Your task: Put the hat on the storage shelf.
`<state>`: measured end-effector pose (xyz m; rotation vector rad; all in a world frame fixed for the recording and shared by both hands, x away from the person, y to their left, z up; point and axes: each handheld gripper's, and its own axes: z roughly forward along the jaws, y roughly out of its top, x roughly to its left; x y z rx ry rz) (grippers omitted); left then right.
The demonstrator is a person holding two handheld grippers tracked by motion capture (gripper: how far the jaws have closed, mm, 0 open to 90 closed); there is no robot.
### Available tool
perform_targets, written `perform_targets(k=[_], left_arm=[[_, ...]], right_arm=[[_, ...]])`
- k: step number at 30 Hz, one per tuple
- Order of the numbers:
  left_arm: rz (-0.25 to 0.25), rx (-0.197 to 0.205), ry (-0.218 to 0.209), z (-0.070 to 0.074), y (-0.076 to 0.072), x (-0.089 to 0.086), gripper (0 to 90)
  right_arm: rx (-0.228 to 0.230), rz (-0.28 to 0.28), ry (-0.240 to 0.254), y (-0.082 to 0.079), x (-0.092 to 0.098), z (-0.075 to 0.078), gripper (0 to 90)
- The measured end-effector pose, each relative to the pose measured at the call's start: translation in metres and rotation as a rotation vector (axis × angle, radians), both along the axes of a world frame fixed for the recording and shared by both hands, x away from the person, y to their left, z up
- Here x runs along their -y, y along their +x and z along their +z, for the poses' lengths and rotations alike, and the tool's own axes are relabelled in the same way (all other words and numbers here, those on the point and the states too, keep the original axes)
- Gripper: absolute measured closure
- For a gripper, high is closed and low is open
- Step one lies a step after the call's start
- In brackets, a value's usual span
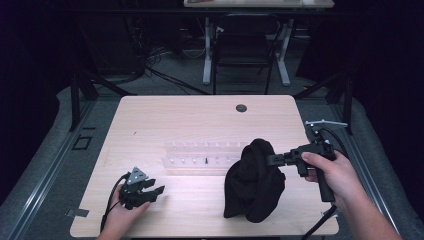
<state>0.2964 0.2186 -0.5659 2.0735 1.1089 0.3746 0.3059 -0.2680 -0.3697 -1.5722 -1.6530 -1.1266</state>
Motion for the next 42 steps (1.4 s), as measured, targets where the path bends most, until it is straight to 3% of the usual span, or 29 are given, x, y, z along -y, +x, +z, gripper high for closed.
perform_targets(k=[4,12,14,22,26,32,42], left_arm=[[-0.002,0.000,0.001,0.000,0.000,0.000,52.1],[-0.008,-0.002,0.005,-0.001,0.001,0.000,52.1],[0.012,0.014,0.009,-0.002,0.000,0.002,52.1],[0.010,0.014,0.009,-0.002,0.001,0.002,52.1],[-0.007,0.000,0.003,-0.001,0.001,0.001,52.1],[0.008,0.014,0.008,-0.002,0.001,0.002,51.9],[-0.010,0.001,0.008,-0.001,0.002,0.001,51.8]], right_arm=[[0.016,-0.008,0.018,0.000,0.001,0.005,87.3],[0.090,-0.034,0.122,0.002,0.011,0.021,87.2],[0.100,-0.044,0.130,0.003,0.012,0.022,87.3],[0.135,-0.060,0.171,0.010,0.012,0.031,87.3],[0.153,-0.081,0.175,0.015,0.010,0.039,87.3],[0.172,-0.079,0.165,0.024,0.006,0.047,87.4],[0.198,-0.081,0.148,0.047,-0.012,0.059,87.4]])
